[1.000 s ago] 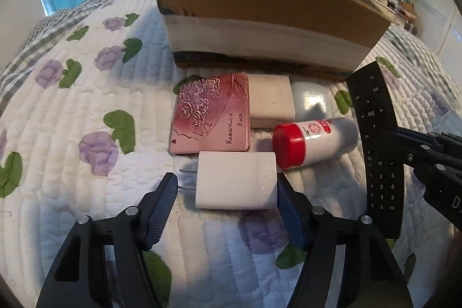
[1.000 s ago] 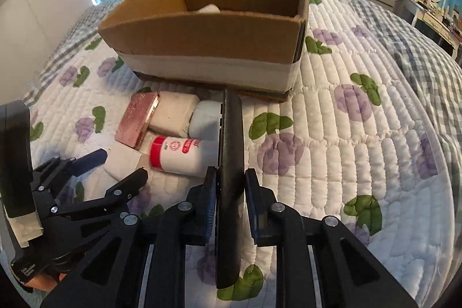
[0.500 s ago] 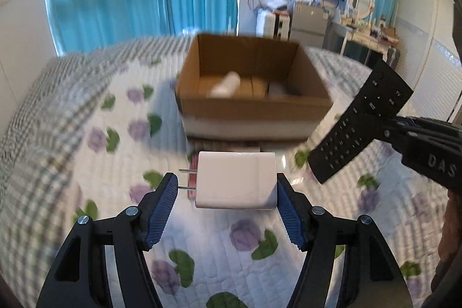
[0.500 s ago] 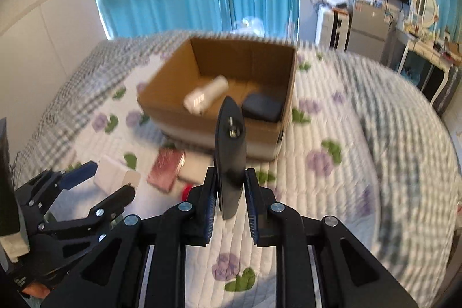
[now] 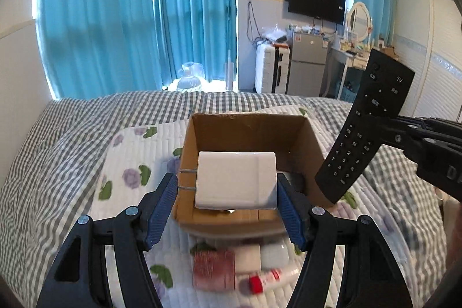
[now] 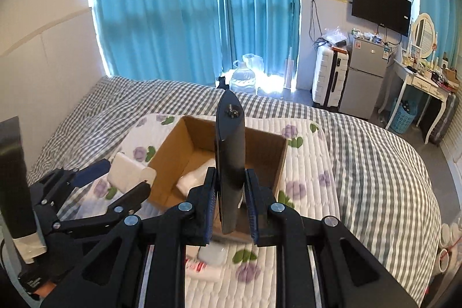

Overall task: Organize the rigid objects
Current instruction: 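Lower the remote and charger cube into the box and open both tools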

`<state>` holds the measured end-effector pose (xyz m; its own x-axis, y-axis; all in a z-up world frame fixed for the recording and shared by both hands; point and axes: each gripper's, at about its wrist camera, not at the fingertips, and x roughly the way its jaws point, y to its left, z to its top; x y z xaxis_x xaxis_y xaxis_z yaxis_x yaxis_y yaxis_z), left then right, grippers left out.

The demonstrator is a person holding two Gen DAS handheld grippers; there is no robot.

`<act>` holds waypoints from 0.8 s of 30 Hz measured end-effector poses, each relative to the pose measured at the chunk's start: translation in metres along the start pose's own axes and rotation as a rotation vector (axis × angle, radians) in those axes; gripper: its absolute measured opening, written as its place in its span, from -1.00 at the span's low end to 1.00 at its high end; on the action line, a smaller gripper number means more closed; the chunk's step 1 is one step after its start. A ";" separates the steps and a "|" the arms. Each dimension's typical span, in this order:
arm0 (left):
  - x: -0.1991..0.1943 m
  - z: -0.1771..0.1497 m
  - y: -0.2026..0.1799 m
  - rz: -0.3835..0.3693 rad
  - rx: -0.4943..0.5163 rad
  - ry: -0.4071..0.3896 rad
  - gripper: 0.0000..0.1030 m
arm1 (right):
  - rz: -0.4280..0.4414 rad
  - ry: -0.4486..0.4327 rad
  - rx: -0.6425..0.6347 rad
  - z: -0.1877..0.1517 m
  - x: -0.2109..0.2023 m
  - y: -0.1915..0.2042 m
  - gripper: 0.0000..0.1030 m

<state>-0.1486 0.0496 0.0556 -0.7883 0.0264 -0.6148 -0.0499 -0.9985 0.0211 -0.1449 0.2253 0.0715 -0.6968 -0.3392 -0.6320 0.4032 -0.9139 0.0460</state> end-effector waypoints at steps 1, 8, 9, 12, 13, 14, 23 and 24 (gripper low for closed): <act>0.011 0.001 -0.003 -0.002 0.004 0.015 0.33 | -0.002 0.005 -0.001 0.001 0.006 -0.001 -0.65; 0.075 -0.009 -0.010 -0.013 0.013 0.086 0.33 | 0.003 0.071 -0.002 -0.009 0.063 -0.015 -0.65; 0.081 -0.012 -0.011 -0.017 0.012 0.093 0.33 | 0.001 0.081 -0.006 -0.012 0.068 -0.016 -0.65; 0.096 -0.021 -0.015 -0.024 0.022 0.120 0.33 | -0.001 0.113 -0.003 -0.020 0.085 -0.023 -0.65; 0.101 -0.023 -0.016 -0.025 0.030 0.125 0.33 | -0.002 0.120 0.000 -0.023 0.089 -0.025 -0.65; 0.103 -0.025 -0.017 -0.020 0.037 0.126 0.33 | -0.002 0.131 -0.003 -0.025 0.093 -0.026 -0.65; 0.075 -0.011 -0.004 0.005 0.007 0.047 0.79 | -0.016 0.183 -0.028 -0.032 0.106 -0.016 -0.65; 0.073 -0.010 0.000 0.005 0.004 0.043 0.79 | -0.016 0.191 -0.033 -0.032 0.108 -0.014 -0.65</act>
<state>-0.1997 0.0511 0.0033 -0.7612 0.0192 -0.6483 -0.0486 -0.9984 0.0274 -0.2072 0.2081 -0.0222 -0.5795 -0.2734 -0.7677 0.4144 -0.9100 0.0112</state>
